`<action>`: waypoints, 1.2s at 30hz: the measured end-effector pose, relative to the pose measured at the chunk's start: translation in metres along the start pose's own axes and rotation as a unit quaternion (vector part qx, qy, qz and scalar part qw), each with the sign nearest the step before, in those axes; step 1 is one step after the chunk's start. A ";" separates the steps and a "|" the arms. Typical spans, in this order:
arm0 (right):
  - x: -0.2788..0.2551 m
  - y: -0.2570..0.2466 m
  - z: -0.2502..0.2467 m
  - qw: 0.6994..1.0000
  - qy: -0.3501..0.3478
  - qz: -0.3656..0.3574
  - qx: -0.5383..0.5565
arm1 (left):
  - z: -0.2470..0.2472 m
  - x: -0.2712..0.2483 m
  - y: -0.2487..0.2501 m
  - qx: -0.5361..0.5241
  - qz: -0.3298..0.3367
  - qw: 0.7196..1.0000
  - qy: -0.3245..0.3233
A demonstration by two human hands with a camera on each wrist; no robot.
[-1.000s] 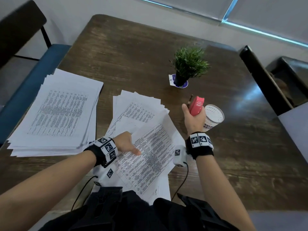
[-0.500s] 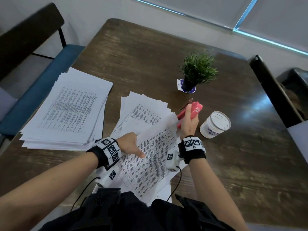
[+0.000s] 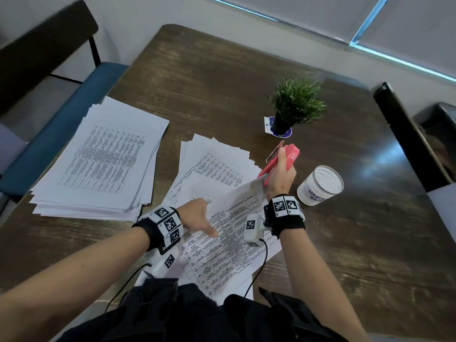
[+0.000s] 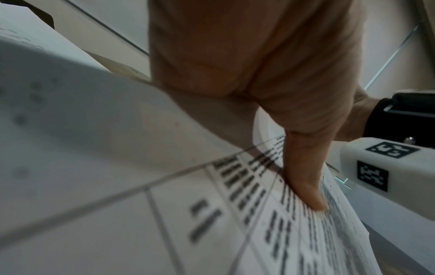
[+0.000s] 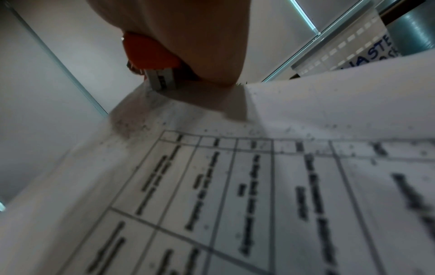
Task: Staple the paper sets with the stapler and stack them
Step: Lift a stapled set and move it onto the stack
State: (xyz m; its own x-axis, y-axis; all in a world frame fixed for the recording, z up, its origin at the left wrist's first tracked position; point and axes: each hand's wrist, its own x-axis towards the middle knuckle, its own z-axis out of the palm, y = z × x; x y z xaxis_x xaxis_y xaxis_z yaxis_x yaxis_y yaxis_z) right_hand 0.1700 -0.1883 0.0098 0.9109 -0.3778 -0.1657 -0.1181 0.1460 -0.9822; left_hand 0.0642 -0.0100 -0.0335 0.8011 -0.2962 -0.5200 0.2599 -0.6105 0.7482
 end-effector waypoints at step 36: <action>0.030 0.076 -0.077 0.842 0.006 0.067 -0.535 | -0.034 0.000 -0.046 -0.099 0.020 0.959 0.264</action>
State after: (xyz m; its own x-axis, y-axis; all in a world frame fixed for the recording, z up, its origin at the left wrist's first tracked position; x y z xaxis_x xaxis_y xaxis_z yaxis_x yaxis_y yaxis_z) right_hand 0.1581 -0.2588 -0.0770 0.8576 -0.4344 -0.2753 -0.5142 -0.7167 -0.4711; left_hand 0.0705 0.0427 -0.0544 0.9605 0.1280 -0.2473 0.2784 -0.4387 0.8544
